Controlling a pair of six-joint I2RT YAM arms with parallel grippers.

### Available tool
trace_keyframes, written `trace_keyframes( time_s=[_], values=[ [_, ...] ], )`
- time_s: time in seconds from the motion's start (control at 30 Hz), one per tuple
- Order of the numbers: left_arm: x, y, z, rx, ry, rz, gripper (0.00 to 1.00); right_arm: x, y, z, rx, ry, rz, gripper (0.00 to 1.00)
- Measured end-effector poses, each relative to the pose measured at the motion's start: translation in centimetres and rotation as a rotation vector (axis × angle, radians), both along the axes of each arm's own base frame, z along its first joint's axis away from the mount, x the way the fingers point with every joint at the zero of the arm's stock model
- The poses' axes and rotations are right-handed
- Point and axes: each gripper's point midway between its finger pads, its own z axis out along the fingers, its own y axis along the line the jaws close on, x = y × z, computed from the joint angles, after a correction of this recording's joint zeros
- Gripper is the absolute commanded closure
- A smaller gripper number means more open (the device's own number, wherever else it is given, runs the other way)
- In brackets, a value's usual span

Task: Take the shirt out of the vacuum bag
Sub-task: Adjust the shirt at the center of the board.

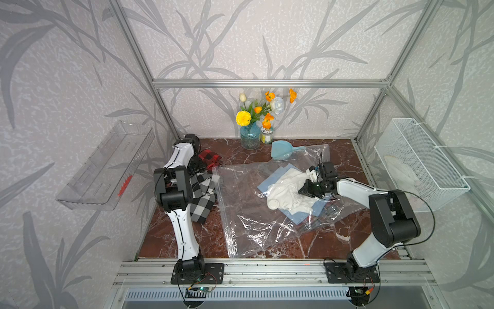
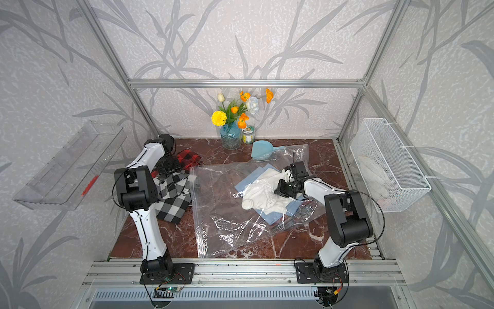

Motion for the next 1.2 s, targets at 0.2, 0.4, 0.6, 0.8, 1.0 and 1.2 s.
trace_keyframes(
  time_s=[0.2, 0.4, 0.6, 0.8, 1.0, 1.2],
  values=[
    [-0.5, -0.1, 0.6, 0.003, -0.034, -0.007, 1.0, 0.0, 0.0, 0.0, -0.001, 0.0, 0.001, 0.94],
    [-1.5, -0.7, 4.8, -0.005, -0.136, -0.011, 1.0, 0.0, 0.0, 0.0, 0.0, -0.001, 0.001, 0.94],
    [-1.8, -0.7, 9.2, -0.001, -0.243, -0.01, 1.0, 0.0, 0.0, 0.0, 0.0, -0.001, 0.001, 0.94],
    [-1.5, -0.3, 9.1, -0.011, -0.237, 0.002, 1.0, 0.0, 0.0, 0.0, -0.001, -0.001, 0.003, 0.94],
    [-0.4, 0.5, 11.7, -0.009, -0.289, 0.018, 1.0, 0.0, 0.1, 0.0, -0.002, -0.004, 0.009, 0.94],
    [1.4, 0.9, 15.5, 0.01, -0.385, 0.012, 1.0, -0.1, 0.1, 0.0, -0.002, -0.004, 0.01, 0.94]
  ],
)
